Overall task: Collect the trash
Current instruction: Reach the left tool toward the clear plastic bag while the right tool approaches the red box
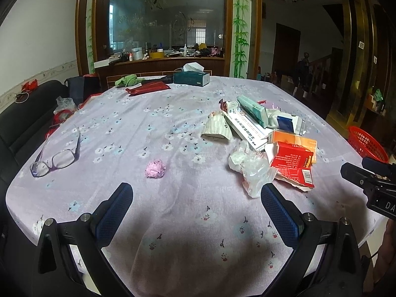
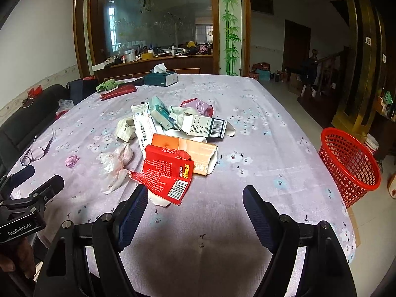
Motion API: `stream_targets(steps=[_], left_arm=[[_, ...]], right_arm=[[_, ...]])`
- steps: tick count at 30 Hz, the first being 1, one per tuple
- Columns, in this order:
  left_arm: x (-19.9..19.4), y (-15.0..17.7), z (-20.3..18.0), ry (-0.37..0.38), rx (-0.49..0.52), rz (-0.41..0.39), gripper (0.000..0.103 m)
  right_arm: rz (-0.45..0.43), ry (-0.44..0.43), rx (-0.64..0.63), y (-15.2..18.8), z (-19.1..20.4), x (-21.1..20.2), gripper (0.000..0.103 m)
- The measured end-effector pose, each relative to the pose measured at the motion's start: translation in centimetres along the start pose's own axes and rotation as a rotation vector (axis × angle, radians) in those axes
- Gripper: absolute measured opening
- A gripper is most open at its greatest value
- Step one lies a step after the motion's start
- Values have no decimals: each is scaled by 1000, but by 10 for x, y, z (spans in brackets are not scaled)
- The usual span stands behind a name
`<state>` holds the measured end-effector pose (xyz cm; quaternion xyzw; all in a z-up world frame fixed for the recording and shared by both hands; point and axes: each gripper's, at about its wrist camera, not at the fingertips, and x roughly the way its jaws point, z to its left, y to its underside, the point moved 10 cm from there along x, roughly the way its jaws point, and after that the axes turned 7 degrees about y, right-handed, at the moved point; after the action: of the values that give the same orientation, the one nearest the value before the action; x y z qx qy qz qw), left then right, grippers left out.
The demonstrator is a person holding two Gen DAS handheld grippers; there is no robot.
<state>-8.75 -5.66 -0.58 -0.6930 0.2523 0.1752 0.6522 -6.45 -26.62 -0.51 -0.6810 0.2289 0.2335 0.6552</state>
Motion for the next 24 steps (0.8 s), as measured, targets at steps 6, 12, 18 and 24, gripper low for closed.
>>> stream_targets(steps=[6, 12, 18, 24], left_arm=[[1, 1, 1, 1, -2, 5, 103], [1, 1, 0, 3, 0, 6, 103], [2, 3, -2, 12, 3, 11, 103], [7, 4, -6, 37, 3, 30, 103]], right_arm=[[5, 2, 3, 1, 0, 2, 83], [7, 2, 2, 1, 1, 1, 83], [9, 0, 3, 1, 0, 1, 83], [23, -15, 21, 3, -1, 4, 82]])
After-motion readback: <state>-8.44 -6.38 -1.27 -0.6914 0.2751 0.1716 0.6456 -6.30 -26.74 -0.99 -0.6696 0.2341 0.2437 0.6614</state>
